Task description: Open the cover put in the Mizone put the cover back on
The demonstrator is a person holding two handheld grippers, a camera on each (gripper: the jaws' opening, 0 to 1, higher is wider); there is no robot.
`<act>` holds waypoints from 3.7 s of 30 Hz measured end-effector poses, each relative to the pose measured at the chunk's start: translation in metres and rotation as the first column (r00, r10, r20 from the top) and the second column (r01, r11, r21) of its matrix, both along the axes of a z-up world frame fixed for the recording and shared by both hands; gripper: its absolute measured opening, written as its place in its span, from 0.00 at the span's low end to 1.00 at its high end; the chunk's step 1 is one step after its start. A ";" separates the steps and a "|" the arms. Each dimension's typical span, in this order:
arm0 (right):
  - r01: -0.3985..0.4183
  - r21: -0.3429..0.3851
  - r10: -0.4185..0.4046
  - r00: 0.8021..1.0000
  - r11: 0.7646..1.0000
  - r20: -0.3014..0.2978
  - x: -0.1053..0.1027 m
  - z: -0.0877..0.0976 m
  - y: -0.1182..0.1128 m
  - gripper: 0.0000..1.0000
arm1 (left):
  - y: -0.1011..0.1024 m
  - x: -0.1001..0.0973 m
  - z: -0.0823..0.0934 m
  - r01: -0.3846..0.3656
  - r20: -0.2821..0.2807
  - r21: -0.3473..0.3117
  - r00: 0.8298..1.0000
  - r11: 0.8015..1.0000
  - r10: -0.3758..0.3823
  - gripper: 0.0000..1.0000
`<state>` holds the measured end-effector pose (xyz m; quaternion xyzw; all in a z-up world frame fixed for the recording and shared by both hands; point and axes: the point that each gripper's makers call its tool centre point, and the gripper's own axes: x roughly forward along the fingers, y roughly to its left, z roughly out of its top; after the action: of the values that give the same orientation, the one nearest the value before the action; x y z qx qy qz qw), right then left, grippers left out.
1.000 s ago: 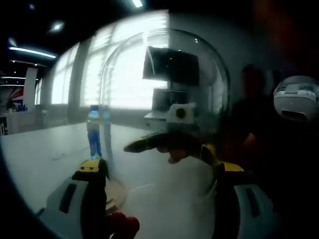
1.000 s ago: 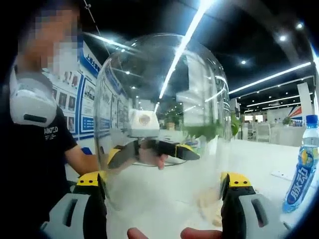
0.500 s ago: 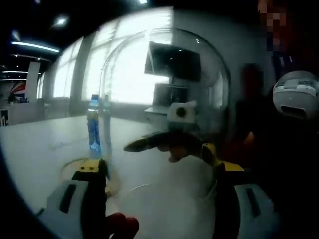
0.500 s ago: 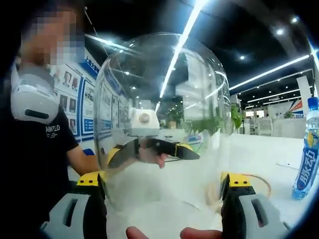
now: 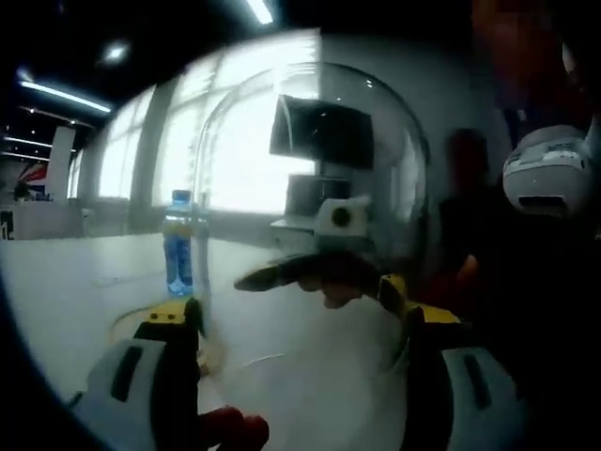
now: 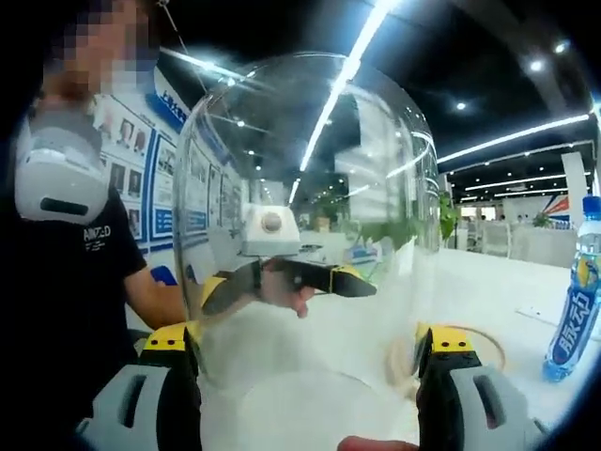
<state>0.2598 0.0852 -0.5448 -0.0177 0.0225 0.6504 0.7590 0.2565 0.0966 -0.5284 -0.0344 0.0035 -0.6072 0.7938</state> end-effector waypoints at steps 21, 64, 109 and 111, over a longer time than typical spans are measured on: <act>0.053 -0.003 -0.053 0.998 0.999 0.025 -0.011 0.003 -0.019 0.77 | 0.006 -0.012 0.002 -0.058 0.009 -0.012 0.998 0.998 0.058 0.78; 0.078 0.057 -0.079 0.997 0.995 0.010 -0.015 0.005 -0.044 0.60 | 0.014 -0.014 0.006 -0.179 0.068 0.050 0.982 0.983 0.175 0.73; 0.440 0.161 -0.435 0.898 0.884 -0.065 0.007 0.016 -0.120 0.34 | 0.101 -0.009 0.007 -0.460 -0.010 -0.103 0.887 0.882 0.462 0.36; 0.460 0.176 -0.456 0.887 0.870 -0.065 0.007 0.017 -0.125 0.35 | 0.102 -0.010 0.006 -0.460 -0.020 -0.106 0.887 0.882 0.460 0.36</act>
<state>0.2670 -0.0400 -0.5274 0.0662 -0.0271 0.4513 0.8895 0.2466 0.1989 -0.5228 -0.0754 -0.0400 -0.4010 0.9121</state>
